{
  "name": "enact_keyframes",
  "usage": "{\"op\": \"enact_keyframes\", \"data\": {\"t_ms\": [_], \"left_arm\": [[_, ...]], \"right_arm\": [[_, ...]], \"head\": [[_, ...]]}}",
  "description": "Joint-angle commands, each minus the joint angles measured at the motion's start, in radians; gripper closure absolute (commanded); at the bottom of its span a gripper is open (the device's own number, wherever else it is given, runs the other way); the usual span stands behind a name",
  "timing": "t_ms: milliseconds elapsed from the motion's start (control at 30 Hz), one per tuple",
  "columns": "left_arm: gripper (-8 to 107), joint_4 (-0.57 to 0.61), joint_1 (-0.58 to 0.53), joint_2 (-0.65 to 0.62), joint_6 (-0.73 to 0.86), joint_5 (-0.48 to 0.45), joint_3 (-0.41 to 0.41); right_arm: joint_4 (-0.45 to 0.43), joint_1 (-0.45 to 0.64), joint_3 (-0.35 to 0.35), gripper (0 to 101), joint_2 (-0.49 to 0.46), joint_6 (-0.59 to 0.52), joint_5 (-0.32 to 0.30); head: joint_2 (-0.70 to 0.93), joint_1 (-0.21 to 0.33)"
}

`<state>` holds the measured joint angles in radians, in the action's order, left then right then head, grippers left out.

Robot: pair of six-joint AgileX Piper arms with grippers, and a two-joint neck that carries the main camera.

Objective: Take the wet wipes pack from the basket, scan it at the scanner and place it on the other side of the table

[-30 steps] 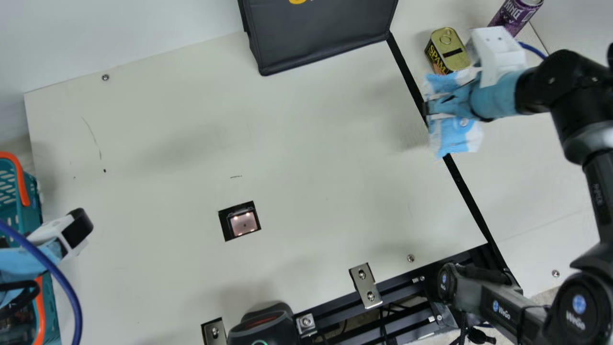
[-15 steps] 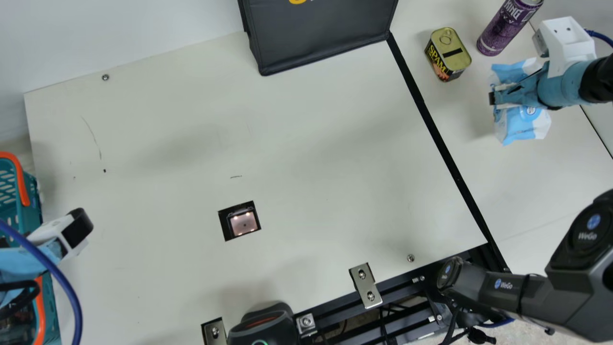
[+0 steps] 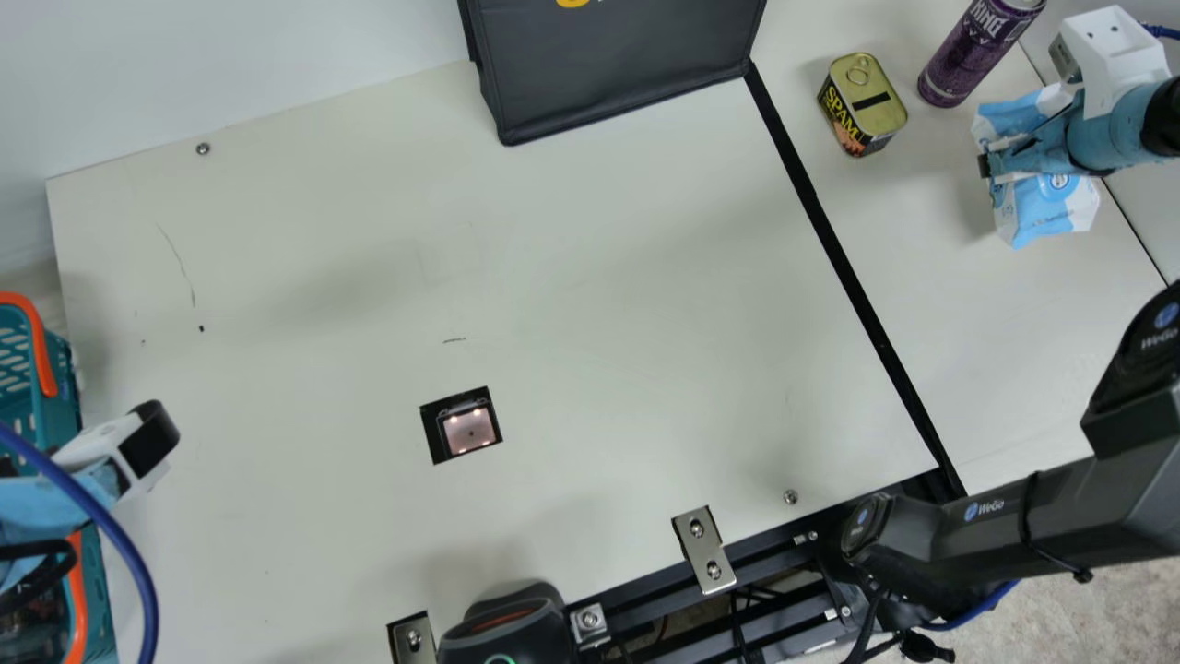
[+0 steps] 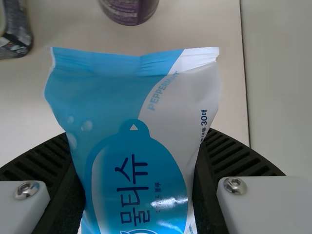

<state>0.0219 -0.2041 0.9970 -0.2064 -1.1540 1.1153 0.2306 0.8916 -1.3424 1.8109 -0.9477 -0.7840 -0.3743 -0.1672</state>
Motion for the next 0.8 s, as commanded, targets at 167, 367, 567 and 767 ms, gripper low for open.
{"op": "enact_keyframes", "data": {"t_ms": [167, 367, 567, 767], "left_arm": [[9, 0.0, 0.0, 0.0, 0.0, 0.0, 0.0], [9, 0.0, 0.0, 0.0, 0.0, 0.0, 0.0], [9, 0.0, 0.0, 0.0, 0.0, 0.0, 0.0], [9, 0.0, 0.0, 0.0, 0.0, 0.0, 0.0]], "right_arm": [[0.003, 0.006, -0.062, 101, 0.075, -0.061, -0.007], [0.008, 0.007, -0.076, 95, 0.115, -0.093, 0.006], [0.019, 0.006, -0.075, 75, 0.136, -0.105, 0.023], [0.025, 0.003, -0.071, 55, 0.144, -0.107, 0.04]], "head": [[-0.002, 0.029], [-0.002, 0.029], [-0.002, 0.029], [-0.002, 0.029]]}}
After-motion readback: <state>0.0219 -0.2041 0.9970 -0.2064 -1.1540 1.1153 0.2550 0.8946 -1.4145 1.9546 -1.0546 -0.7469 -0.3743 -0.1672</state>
